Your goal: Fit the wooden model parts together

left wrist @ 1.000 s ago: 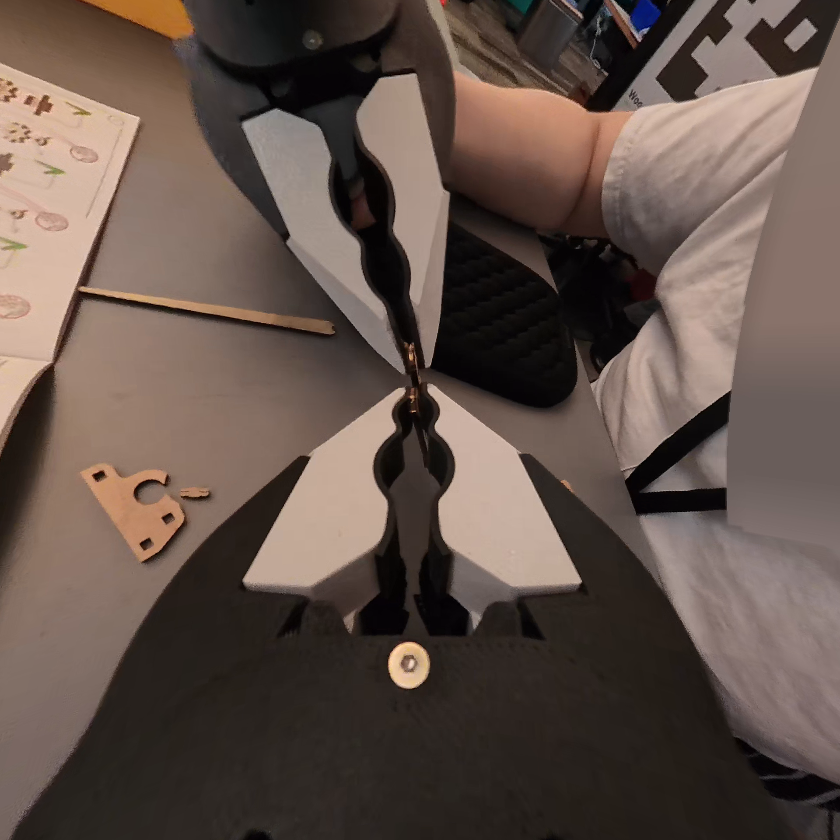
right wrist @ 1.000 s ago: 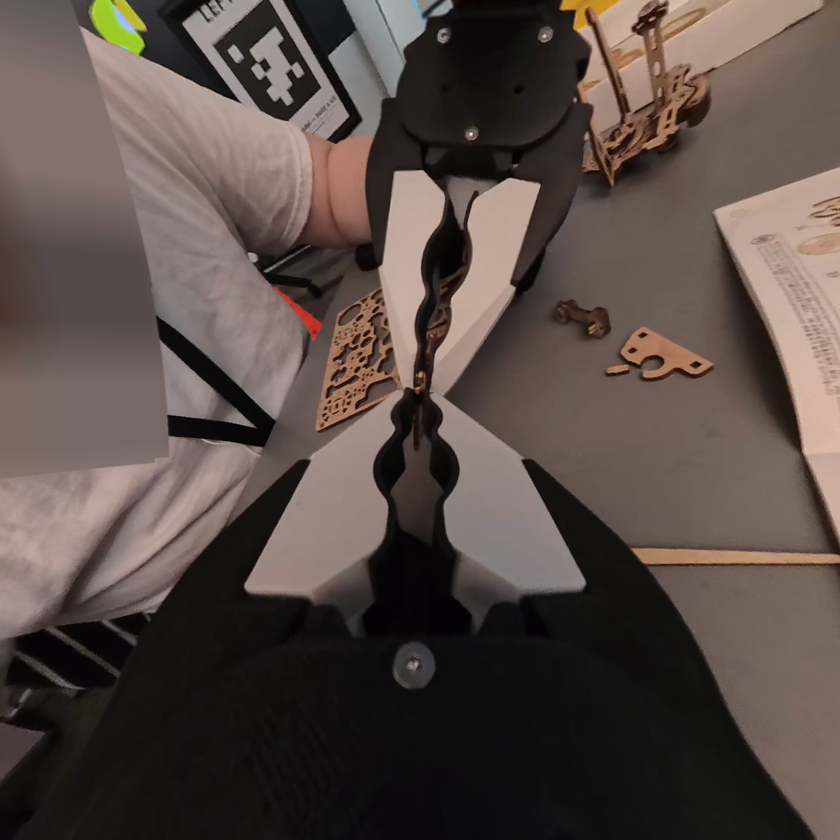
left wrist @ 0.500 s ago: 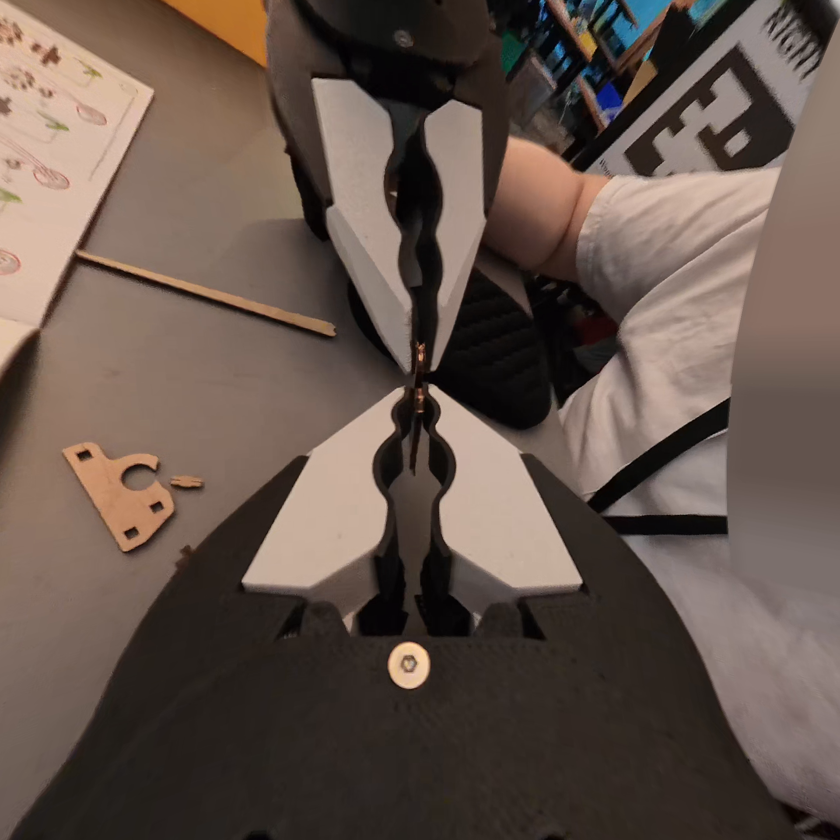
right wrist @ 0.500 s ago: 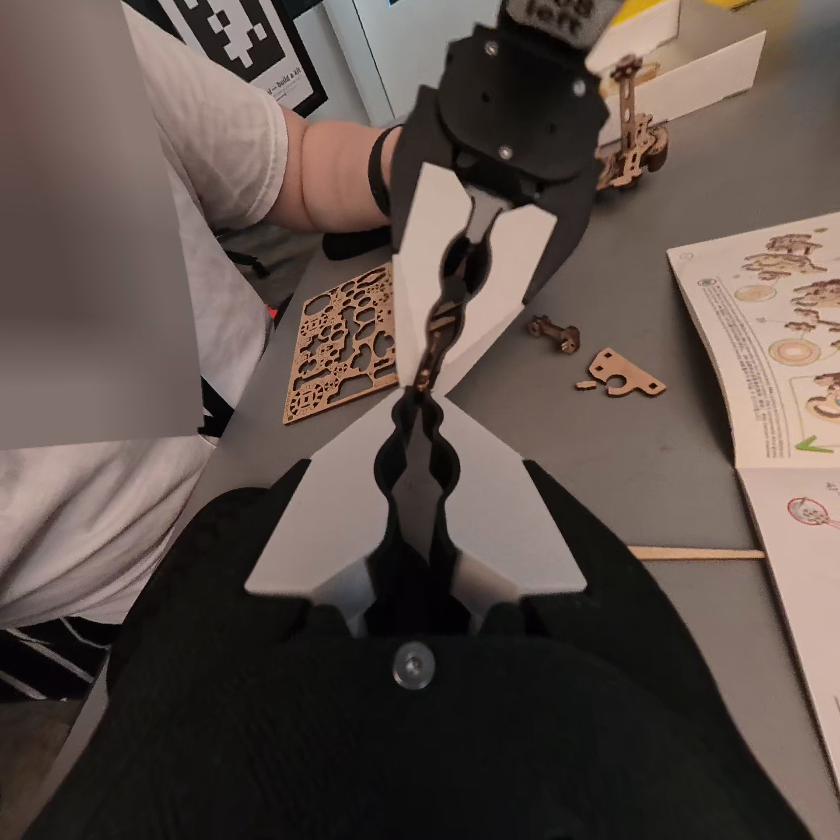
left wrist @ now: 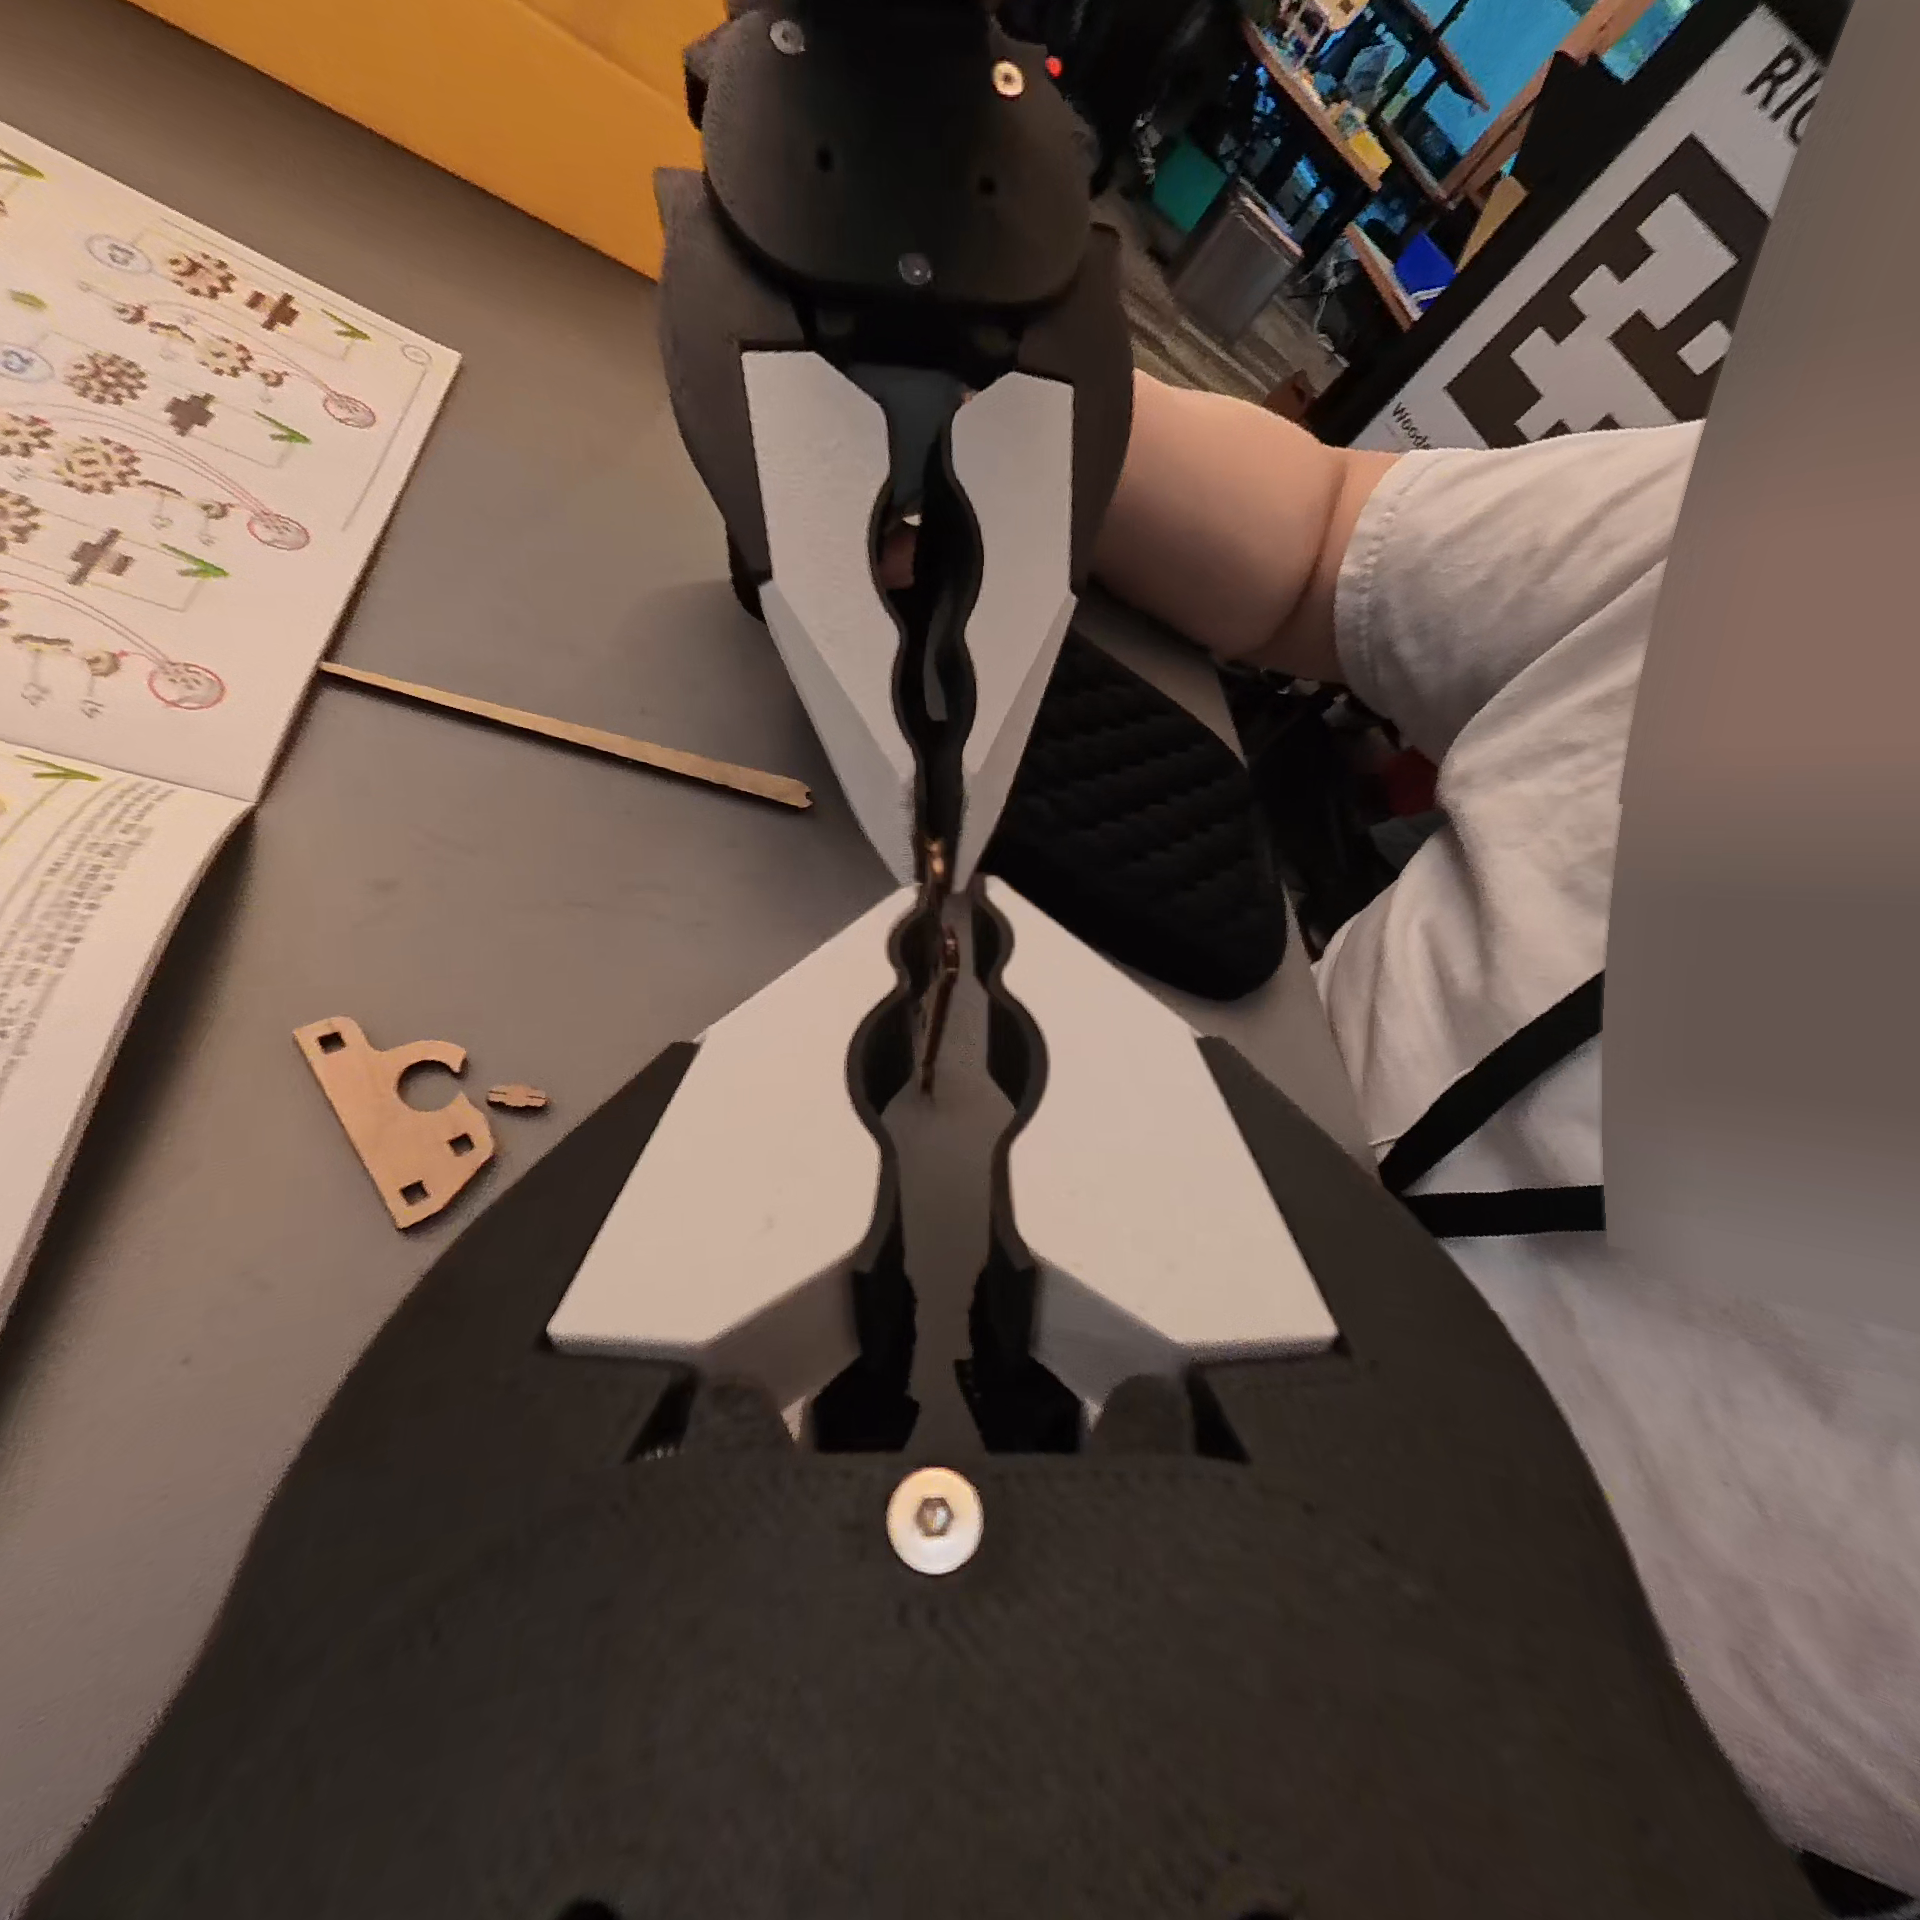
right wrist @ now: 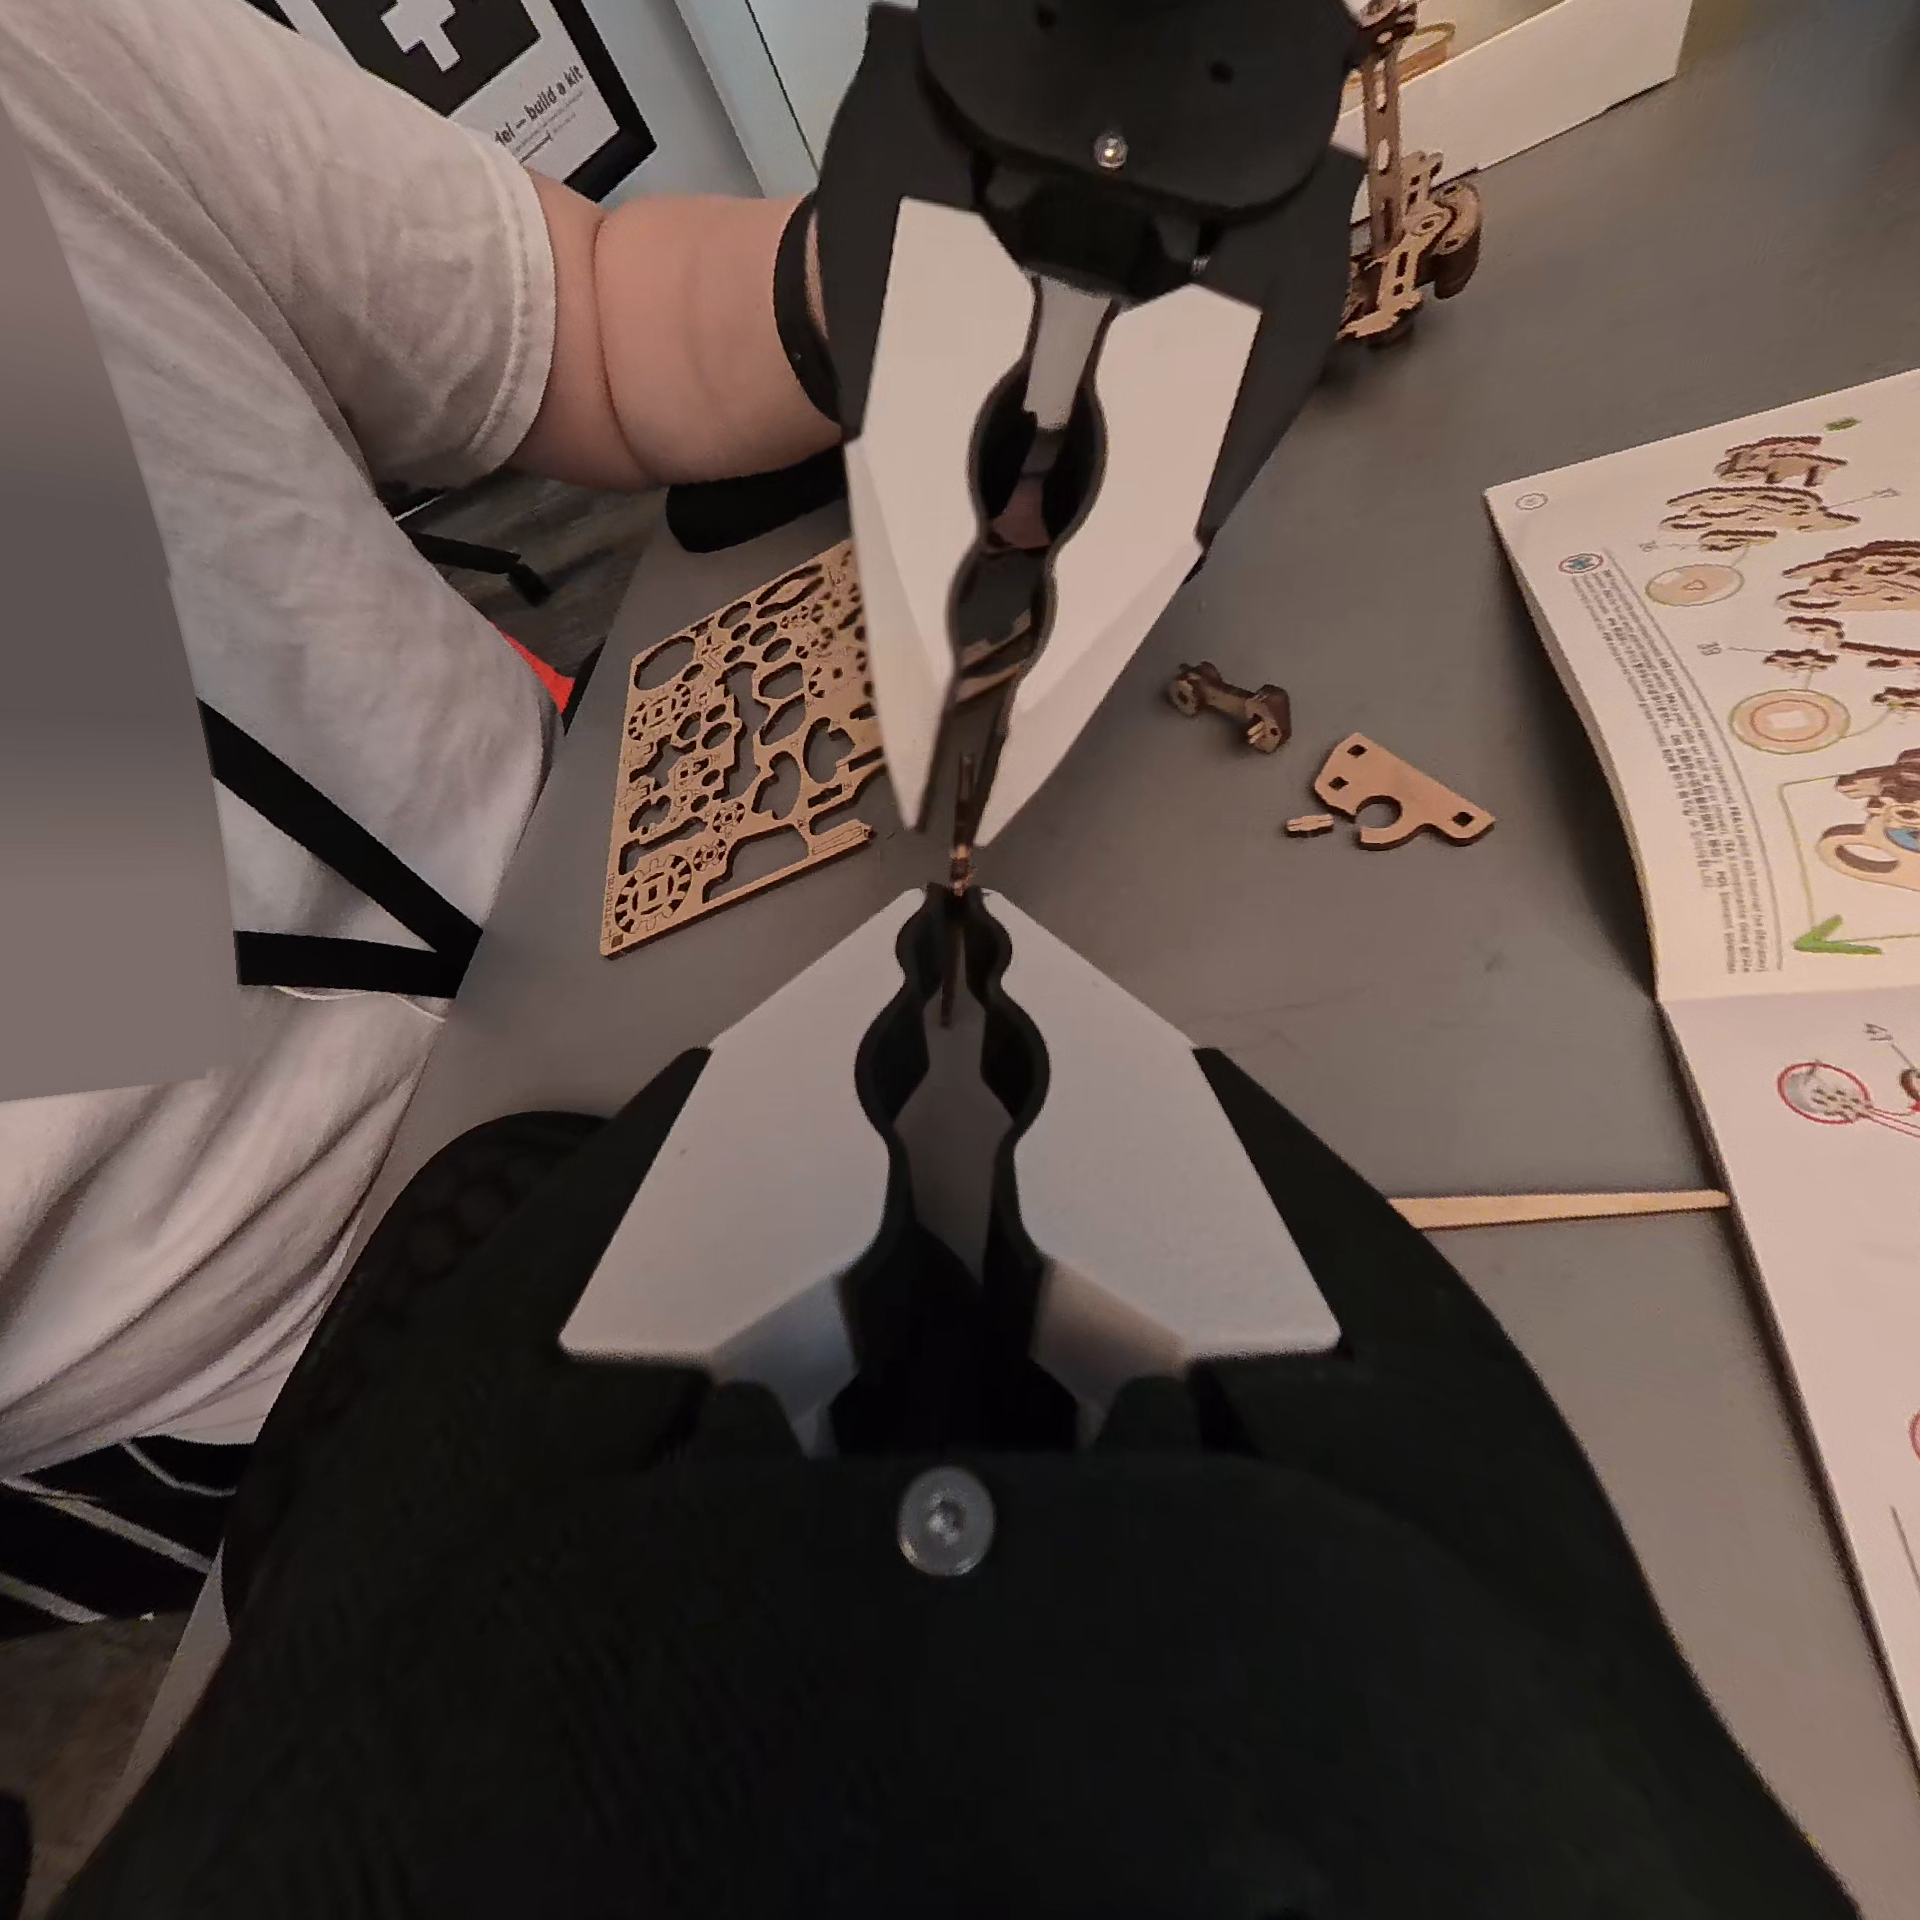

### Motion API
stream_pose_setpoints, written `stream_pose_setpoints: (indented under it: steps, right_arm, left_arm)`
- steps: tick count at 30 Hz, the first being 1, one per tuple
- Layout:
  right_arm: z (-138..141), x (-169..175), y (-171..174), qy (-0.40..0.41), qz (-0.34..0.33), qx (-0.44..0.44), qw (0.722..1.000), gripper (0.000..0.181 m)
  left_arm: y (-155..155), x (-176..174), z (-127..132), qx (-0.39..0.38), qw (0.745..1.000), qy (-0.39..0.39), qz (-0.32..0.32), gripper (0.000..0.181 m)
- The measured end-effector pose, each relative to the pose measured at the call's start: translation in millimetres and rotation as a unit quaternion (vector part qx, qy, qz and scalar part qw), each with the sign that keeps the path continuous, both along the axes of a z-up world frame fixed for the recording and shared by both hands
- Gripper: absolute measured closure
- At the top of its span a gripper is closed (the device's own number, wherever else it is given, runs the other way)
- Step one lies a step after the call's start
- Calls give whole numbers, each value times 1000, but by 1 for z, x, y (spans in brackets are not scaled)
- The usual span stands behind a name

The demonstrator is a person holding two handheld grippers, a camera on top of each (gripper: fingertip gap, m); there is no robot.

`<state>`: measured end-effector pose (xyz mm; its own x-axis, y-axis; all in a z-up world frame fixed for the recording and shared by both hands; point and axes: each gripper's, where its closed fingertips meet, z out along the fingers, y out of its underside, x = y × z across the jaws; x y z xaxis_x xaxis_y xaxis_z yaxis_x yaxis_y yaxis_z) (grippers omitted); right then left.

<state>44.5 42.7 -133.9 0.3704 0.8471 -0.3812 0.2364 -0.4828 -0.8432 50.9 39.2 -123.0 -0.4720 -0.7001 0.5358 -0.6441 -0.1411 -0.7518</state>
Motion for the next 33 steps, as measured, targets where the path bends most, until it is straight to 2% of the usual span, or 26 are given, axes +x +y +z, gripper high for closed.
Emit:
stream_pose_setpoints:
  steps: [2,7,15,18,21,33]
  right_arm:
    - [0,1,1,-1,-3,1,1000,181]
    - [0,2,3,-8,-11,4,1000,181]
    - [0,2,3,-3,-12,-5,1000,181]
    - [0,2,3,-1,-12,-5,1000,181]
    - [-1,3,4,-1,-15,-6,1000,181]
    - [-1,1,3,-3,-10,-6,1000,180]
  left_arm:
    - [0,0,-1,0,1000,4,-1,174]
    - [2,4,-6,27,1000,-1,12,181]
    - [2,4,-6,17,1000,-2,11,181]
    - [4,5,-10,46,999,-5,16,172]
    - [2,5,-9,56,998,-13,12,181]
    - [0,4,-7,43,999,-12,9,181]
